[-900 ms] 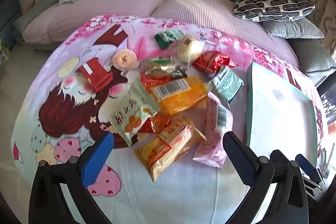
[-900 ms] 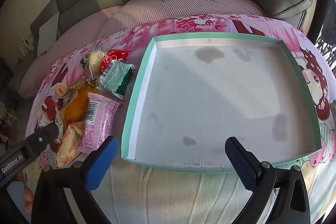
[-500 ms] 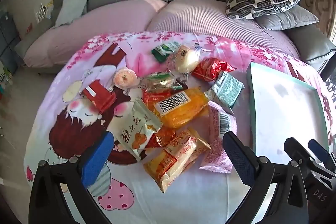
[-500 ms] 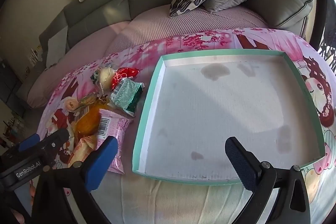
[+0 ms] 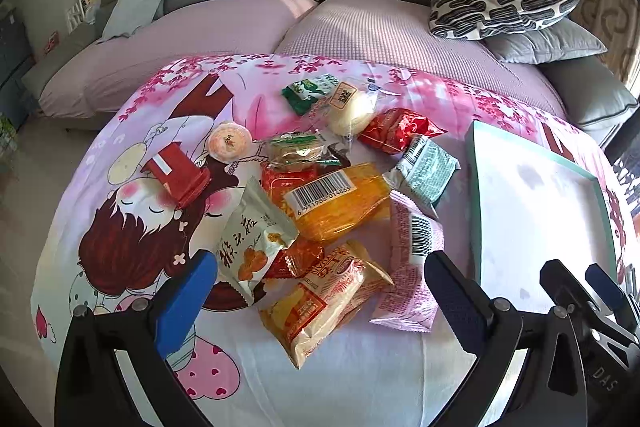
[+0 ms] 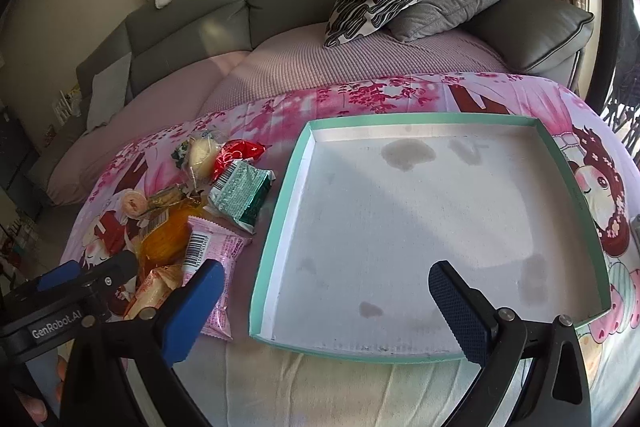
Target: Organize snacks
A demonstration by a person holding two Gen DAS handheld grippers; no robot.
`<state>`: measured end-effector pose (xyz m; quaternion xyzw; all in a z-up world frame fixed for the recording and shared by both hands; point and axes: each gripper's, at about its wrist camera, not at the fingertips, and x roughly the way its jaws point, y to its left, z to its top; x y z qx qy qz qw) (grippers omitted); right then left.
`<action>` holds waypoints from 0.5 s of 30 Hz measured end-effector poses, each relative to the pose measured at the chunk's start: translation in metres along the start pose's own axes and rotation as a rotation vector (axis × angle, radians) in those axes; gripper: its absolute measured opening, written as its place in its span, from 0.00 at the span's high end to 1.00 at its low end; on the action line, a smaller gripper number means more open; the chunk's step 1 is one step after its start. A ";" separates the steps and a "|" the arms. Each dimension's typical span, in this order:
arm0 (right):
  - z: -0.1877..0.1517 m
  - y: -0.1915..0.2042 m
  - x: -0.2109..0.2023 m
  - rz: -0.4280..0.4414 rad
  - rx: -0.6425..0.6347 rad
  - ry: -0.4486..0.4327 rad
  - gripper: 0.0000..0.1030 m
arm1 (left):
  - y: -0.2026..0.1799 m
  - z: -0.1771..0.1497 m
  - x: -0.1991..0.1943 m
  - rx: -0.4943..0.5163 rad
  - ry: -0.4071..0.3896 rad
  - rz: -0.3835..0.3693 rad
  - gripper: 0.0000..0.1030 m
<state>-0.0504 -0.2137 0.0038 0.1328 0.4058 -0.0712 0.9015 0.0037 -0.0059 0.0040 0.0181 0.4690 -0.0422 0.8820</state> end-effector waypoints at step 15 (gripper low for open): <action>-0.003 0.000 0.005 -0.018 -0.022 0.018 0.00 | 0.006 -0.003 0.005 -0.010 0.001 0.061 0.00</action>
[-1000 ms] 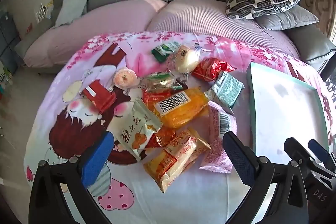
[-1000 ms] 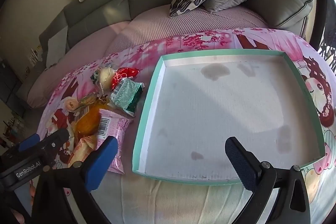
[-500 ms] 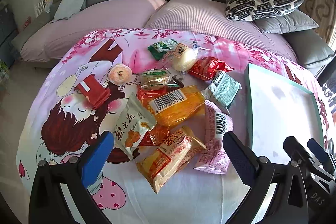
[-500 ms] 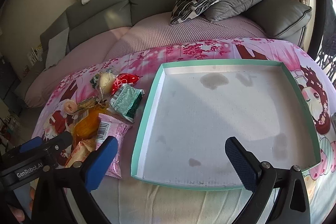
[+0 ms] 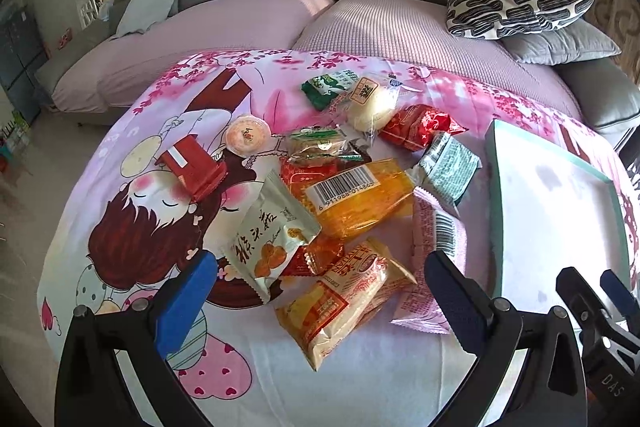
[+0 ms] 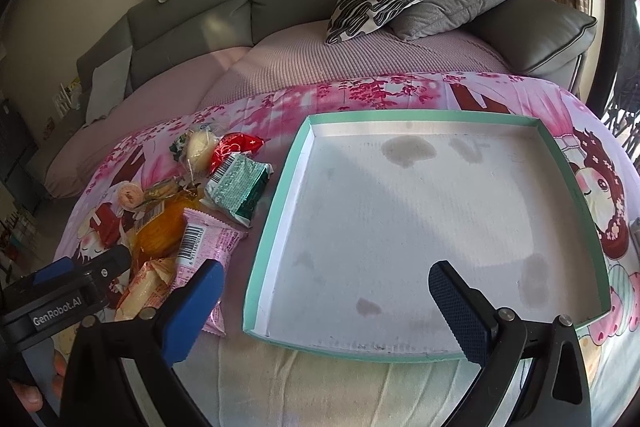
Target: Organize snacks
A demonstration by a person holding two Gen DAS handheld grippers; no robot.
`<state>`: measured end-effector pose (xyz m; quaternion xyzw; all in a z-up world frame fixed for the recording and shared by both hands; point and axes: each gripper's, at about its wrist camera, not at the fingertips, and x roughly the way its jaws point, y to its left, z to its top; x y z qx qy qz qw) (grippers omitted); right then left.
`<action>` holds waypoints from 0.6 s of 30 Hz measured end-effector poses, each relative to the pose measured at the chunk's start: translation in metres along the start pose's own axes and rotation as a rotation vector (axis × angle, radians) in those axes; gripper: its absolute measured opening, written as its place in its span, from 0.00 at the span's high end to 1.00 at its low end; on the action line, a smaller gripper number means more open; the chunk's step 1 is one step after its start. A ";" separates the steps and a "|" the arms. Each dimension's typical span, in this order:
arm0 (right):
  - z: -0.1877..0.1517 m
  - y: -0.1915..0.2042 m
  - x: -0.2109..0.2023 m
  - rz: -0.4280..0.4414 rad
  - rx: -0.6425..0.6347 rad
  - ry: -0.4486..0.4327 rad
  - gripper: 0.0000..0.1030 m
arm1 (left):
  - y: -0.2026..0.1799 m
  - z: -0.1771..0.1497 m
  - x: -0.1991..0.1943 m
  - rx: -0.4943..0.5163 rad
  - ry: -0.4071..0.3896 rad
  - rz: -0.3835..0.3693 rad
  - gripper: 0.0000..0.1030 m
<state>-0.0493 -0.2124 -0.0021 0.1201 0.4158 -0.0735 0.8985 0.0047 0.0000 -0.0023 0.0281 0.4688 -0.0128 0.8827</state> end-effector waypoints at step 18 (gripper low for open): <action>-0.003 -0.003 0.003 -0.034 0.012 0.011 0.00 | 0.002 -0.004 0.005 -0.004 0.029 0.010 0.00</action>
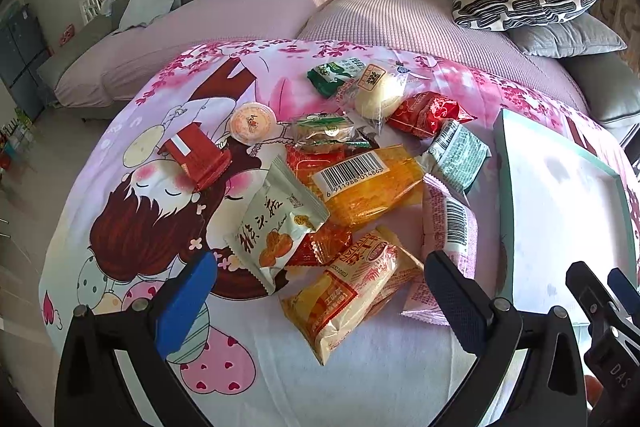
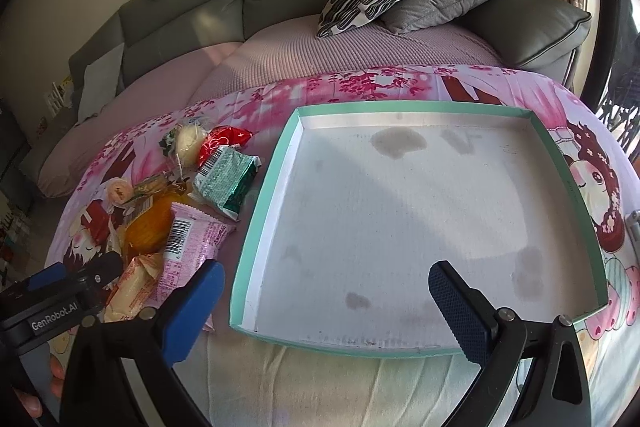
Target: Organize snacks
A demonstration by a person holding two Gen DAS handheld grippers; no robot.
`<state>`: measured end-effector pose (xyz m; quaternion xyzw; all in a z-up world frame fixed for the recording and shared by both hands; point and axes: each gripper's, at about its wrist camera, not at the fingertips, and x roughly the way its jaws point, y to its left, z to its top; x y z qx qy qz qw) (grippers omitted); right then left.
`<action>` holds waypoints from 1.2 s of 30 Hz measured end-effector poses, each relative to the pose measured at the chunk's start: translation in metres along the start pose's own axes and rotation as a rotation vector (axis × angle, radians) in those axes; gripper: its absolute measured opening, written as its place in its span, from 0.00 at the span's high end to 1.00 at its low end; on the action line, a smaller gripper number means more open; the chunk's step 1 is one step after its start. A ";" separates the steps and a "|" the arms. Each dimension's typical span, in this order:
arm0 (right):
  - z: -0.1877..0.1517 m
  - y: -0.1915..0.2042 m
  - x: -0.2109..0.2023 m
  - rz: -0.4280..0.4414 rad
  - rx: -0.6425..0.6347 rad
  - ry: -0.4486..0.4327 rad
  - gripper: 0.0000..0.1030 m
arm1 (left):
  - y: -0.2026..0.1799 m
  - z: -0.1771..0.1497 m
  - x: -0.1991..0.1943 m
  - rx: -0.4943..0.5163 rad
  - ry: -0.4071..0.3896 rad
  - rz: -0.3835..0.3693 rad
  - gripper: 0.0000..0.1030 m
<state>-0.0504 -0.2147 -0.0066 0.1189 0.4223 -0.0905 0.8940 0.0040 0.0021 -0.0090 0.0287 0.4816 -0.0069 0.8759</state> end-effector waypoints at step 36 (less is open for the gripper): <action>-0.001 0.000 0.002 -0.022 0.014 0.005 0.00 | 0.004 -0.002 0.001 -0.029 -0.002 -0.017 0.00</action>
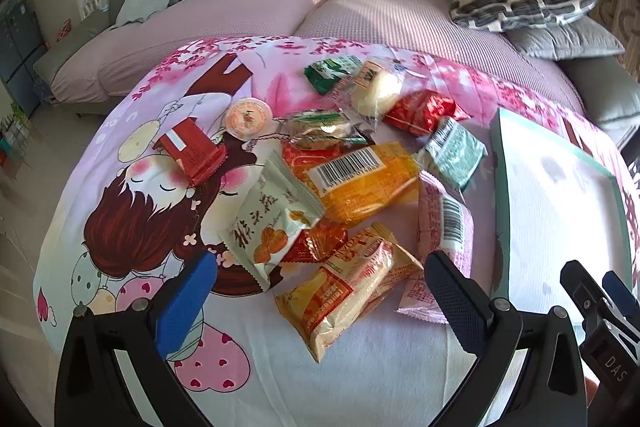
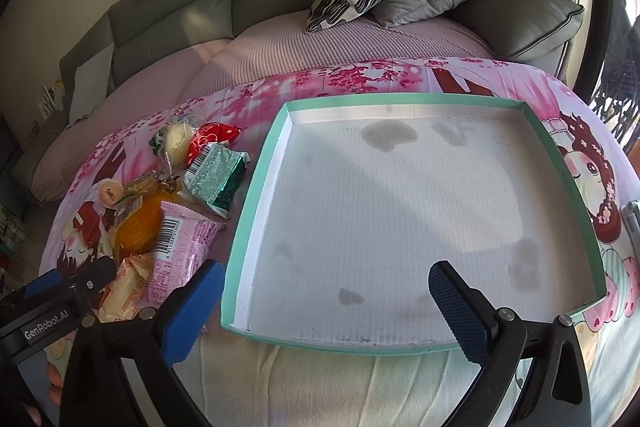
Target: Organize snacks
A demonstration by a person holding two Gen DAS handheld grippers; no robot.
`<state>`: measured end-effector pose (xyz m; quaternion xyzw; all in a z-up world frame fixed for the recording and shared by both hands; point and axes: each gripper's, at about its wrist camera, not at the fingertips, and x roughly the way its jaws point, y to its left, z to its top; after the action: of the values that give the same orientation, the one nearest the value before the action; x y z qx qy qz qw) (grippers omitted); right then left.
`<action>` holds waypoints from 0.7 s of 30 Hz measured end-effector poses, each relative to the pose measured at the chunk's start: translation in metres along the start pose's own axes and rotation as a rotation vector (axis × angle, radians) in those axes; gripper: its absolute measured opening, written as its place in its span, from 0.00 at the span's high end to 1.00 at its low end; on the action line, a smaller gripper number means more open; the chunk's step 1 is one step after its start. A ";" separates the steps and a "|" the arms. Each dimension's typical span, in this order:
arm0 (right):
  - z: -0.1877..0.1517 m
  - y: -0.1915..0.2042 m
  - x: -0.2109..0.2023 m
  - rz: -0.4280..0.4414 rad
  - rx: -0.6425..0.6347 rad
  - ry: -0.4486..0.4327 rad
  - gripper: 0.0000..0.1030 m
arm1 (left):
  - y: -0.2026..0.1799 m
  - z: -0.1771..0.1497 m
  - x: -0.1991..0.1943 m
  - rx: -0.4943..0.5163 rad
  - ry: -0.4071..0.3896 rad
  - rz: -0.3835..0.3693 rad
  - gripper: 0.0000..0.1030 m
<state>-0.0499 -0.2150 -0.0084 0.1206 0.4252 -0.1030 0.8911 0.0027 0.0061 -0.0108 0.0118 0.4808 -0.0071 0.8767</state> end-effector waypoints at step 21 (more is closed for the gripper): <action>0.002 0.087 0.016 0.275 -0.193 0.010 0.00 | 0.054 0.004 0.016 -0.218 0.068 -0.028 0.00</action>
<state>-0.0137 -0.1344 -0.0082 0.0919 0.4172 0.0619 0.9020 0.0165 0.0599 -0.0215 -0.0903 0.5085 0.0335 0.8557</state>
